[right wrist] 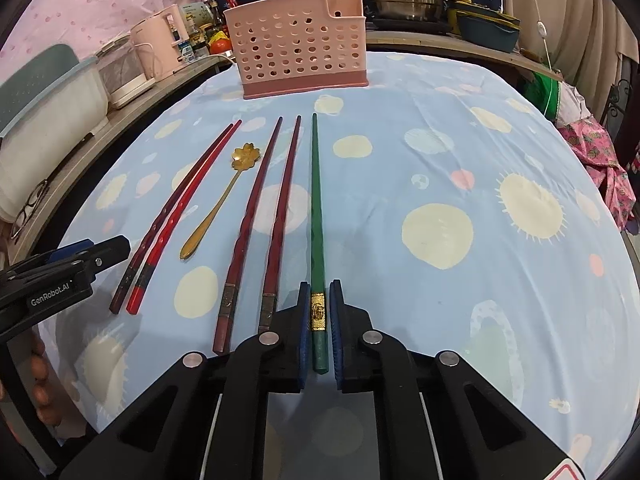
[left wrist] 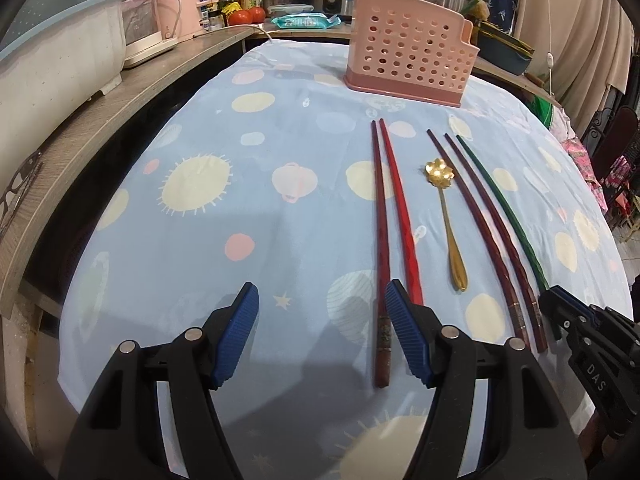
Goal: Organize utensils
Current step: 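Grasp a dark-red chopstick with the left tool while the right tool grasps a green chopstick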
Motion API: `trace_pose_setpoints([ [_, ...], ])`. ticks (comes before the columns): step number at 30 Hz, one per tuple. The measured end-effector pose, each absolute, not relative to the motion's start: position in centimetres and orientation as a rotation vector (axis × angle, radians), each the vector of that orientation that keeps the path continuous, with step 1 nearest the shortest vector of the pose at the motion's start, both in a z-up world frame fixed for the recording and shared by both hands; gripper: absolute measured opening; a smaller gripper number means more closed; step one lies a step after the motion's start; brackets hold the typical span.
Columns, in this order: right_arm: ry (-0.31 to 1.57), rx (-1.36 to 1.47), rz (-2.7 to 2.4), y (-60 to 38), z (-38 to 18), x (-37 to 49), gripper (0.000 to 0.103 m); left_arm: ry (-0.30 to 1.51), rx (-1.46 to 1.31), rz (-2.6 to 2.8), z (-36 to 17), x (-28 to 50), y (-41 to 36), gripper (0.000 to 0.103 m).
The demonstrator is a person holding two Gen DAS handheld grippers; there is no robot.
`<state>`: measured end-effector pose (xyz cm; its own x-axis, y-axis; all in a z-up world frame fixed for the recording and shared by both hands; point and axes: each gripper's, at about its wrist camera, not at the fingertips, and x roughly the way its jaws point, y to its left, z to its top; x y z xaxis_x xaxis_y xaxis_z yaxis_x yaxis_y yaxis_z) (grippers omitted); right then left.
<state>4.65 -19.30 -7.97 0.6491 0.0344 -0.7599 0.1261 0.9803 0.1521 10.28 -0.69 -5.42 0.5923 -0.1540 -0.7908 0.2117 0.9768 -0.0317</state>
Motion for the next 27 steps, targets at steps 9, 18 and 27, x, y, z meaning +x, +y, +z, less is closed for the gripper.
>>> trace_pose_setpoints([
  [9,0.864,0.199,-0.053,-19.4,-8.0,4.6,0.007,0.933,0.074,-0.222,-6.1,10.1,-1.2,0.062],
  [18,0.864,0.199,-0.054,-19.4,-8.0,4.6,0.007,0.934,0.082,-0.237,-6.4,9.9,-1.3,0.045],
  [27,0.865,0.202,-0.053,-19.6,-8.1,4.4,0.007,0.946,0.041,-0.294,-6.4,9.2,-1.2,0.008],
])
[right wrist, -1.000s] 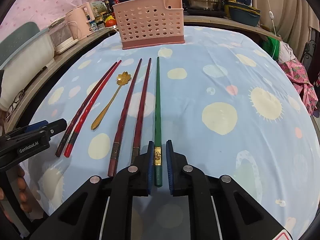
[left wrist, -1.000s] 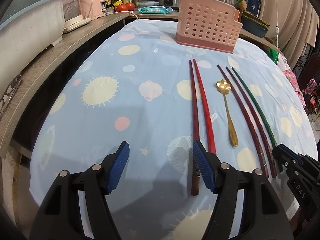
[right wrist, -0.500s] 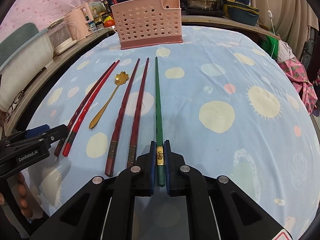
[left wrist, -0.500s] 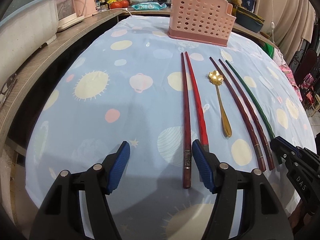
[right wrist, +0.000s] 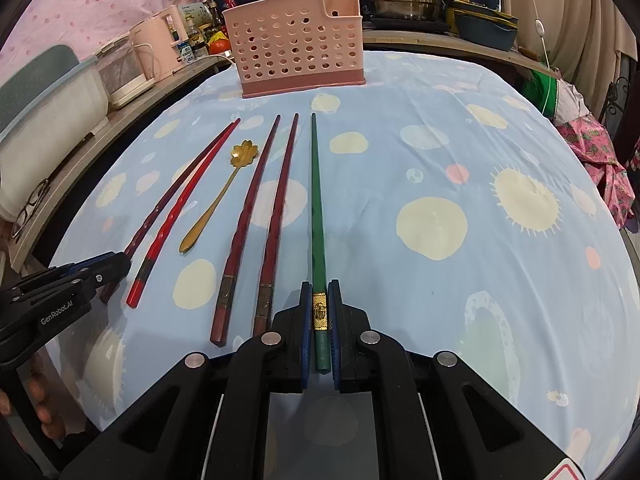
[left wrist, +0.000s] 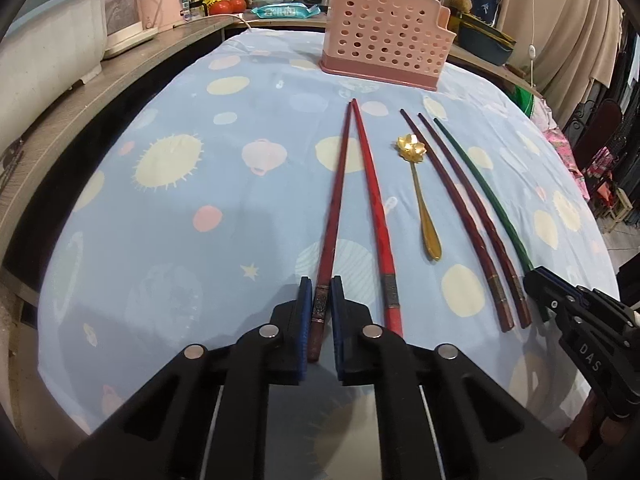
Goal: Organize utensils
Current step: 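Grasp a dark-red chopstick with the left tool while the right tool grasps a green chopstick, then lift both held chopsticks and lower them into the pink holder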
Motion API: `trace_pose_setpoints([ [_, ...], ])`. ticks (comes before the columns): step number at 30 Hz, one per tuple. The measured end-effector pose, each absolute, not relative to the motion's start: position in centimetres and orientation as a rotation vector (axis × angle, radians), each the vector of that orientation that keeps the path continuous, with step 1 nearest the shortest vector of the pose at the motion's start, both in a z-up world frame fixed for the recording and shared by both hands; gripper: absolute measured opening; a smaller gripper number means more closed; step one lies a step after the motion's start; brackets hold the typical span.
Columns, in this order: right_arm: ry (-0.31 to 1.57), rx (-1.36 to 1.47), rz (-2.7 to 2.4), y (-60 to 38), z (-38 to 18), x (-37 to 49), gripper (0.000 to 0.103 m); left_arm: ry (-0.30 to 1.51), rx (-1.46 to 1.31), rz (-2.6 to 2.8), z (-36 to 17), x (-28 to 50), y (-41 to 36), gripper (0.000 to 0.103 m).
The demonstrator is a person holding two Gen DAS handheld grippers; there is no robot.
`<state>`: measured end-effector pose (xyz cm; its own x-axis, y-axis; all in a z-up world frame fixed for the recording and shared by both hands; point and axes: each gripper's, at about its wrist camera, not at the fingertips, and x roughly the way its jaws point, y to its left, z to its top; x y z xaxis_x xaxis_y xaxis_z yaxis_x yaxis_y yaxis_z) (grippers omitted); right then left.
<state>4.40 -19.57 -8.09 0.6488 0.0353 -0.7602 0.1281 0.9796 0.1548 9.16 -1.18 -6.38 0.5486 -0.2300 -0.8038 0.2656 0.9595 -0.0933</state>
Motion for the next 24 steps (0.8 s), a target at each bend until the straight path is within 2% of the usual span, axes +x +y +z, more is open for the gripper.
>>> trace_pose_setpoints([
  [10,0.856,0.233,-0.056,-20.1,-7.2,3.0,0.007,0.945,0.004,-0.305,-5.2,8.6,-0.5,0.007],
  [24,0.715,0.292,-0.070,-22.8,0.5,3.4,0.007,0.850,-0.048,-0.297,1.3,10.1,0.6,0.007],
])
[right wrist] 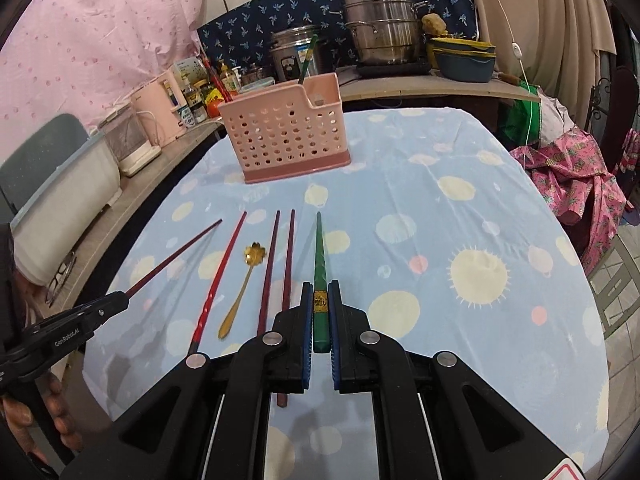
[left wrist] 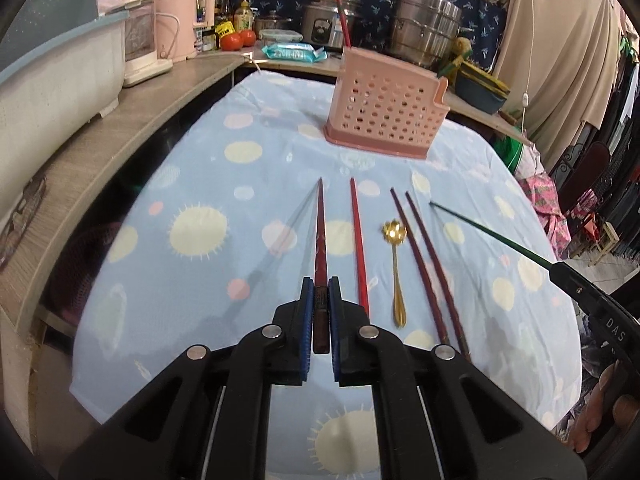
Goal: Organize utensils
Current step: 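Lift both held chopsticks and lower them into the pink holder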
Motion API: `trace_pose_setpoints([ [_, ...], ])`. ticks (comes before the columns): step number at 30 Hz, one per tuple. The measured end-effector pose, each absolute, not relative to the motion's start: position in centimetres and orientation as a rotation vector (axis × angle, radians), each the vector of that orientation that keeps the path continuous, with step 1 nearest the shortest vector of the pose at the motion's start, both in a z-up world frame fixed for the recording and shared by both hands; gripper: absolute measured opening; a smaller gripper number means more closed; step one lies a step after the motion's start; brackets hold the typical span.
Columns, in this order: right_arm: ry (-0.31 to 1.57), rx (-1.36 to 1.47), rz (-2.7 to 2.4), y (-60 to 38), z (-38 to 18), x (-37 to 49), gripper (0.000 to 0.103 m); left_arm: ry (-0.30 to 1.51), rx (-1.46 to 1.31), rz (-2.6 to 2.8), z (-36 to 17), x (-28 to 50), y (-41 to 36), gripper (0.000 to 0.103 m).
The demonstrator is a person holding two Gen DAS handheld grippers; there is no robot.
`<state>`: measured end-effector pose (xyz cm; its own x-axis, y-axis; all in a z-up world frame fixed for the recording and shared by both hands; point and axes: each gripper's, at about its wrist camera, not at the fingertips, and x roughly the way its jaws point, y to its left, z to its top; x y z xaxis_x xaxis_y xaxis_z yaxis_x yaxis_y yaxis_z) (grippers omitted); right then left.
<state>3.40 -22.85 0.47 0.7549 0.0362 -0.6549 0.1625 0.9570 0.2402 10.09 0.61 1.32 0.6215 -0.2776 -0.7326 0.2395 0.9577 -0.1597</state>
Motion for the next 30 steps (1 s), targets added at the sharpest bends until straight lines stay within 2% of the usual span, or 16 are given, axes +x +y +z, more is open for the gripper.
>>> trace_pose_setpoints([
  [30,0.466,0.335,-0.087,-30.4,13.7,14.8,0.007,0.522,-0.136,-0.327,18.8,23.5,-1.4,0.007],
])
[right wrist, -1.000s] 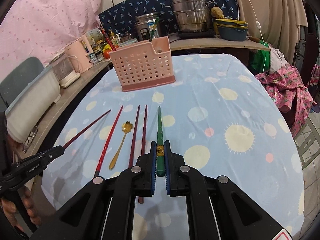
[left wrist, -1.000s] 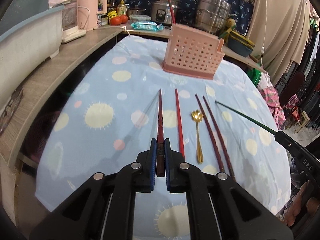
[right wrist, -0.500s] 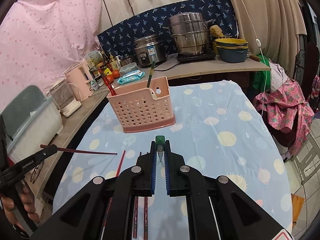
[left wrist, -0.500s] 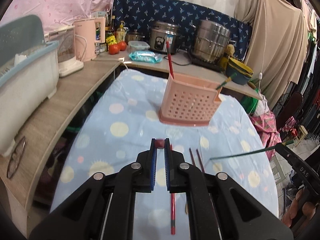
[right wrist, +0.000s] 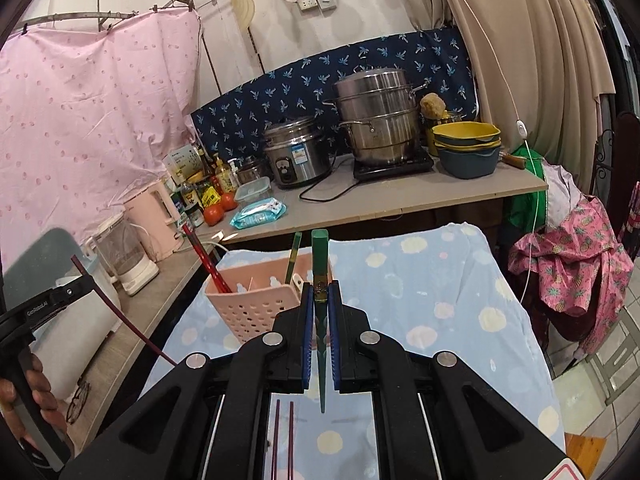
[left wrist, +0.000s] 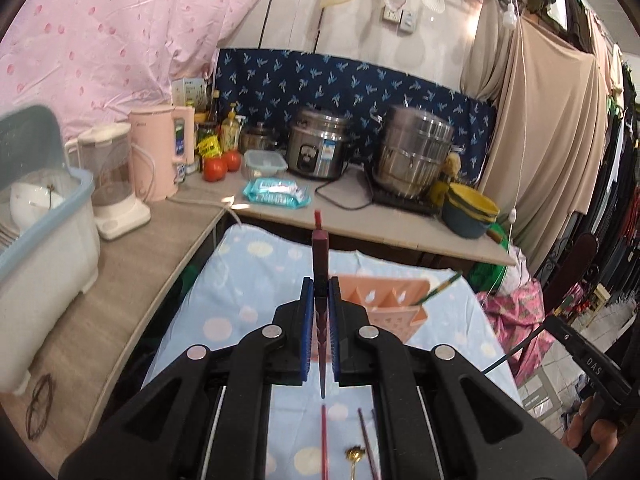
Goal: Organize utensils
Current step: 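Lift both held chopsticks and lower them into the pink holder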
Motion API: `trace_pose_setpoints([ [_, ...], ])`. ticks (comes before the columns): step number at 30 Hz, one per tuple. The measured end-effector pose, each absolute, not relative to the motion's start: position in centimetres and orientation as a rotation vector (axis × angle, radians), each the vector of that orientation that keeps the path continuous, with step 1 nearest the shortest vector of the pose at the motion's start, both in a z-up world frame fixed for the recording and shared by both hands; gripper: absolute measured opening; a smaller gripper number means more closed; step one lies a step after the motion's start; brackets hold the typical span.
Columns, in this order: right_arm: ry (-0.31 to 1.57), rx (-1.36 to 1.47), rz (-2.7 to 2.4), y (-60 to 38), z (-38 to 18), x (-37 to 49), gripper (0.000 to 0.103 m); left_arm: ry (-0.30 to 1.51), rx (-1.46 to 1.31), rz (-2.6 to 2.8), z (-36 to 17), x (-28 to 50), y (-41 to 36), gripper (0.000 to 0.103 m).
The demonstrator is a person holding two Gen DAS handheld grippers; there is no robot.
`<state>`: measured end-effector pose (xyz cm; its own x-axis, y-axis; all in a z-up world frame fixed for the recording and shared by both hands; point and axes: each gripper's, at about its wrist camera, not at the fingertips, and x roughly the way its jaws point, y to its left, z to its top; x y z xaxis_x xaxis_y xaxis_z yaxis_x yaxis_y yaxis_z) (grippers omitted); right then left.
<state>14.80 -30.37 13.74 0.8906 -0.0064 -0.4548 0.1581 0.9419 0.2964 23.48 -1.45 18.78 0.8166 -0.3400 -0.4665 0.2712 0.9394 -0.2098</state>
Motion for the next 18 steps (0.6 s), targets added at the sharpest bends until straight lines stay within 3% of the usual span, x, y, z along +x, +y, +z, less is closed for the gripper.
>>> trace_pose_setpoints([
  [9,0.361,0.338,-0.094,-32.3,18.7,18.7,0.007,0.393,-0.160,-0.357,24.4,26.6,-3.1,0.007],
  [18,0.315,0.327,-0.115,-33.5,21.2,23.9,0.007,0.392,-0.149,-0.340,24.5,31.1,-4.9,0.007],
])
